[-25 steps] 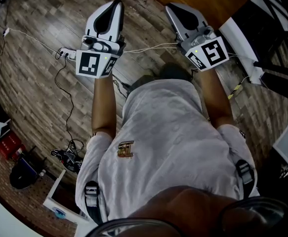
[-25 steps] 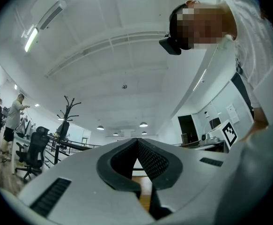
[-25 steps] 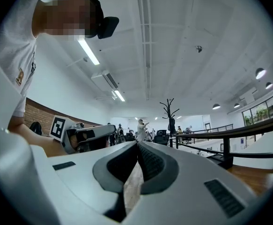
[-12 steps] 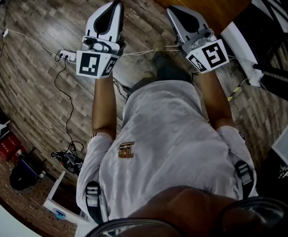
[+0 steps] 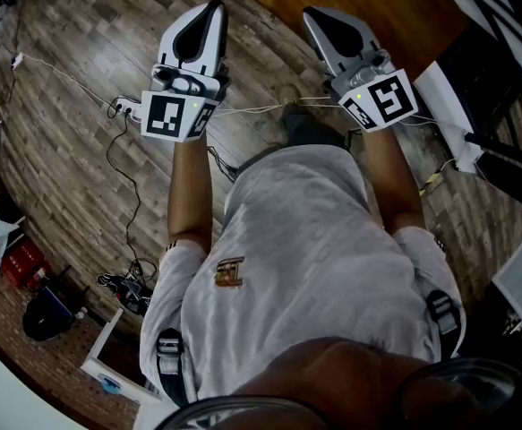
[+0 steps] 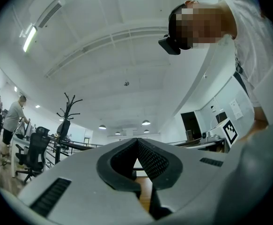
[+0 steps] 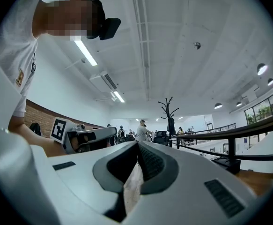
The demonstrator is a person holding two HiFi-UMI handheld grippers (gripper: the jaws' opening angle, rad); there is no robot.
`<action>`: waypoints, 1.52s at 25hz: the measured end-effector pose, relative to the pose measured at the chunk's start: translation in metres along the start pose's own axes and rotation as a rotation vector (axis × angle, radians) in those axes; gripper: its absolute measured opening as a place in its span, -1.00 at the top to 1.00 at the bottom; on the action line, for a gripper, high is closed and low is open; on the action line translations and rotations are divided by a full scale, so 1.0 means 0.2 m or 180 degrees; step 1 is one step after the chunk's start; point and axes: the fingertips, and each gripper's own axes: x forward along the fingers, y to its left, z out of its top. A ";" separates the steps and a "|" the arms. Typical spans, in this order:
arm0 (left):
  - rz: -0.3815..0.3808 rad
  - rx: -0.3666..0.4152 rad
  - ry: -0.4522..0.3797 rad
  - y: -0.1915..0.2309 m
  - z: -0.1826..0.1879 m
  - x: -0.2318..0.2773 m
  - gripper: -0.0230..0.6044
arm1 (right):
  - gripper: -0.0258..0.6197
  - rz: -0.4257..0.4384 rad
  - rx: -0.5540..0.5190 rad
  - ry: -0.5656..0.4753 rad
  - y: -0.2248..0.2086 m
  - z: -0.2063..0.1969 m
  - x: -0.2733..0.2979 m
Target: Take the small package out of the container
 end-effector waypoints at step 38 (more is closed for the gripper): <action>-0.0109 0.0159 0.0422 0.57 -0.62 1.59 0.87 | 0.82 -0.0023 0.0131 0.0014 -1.67 -0.18 0.71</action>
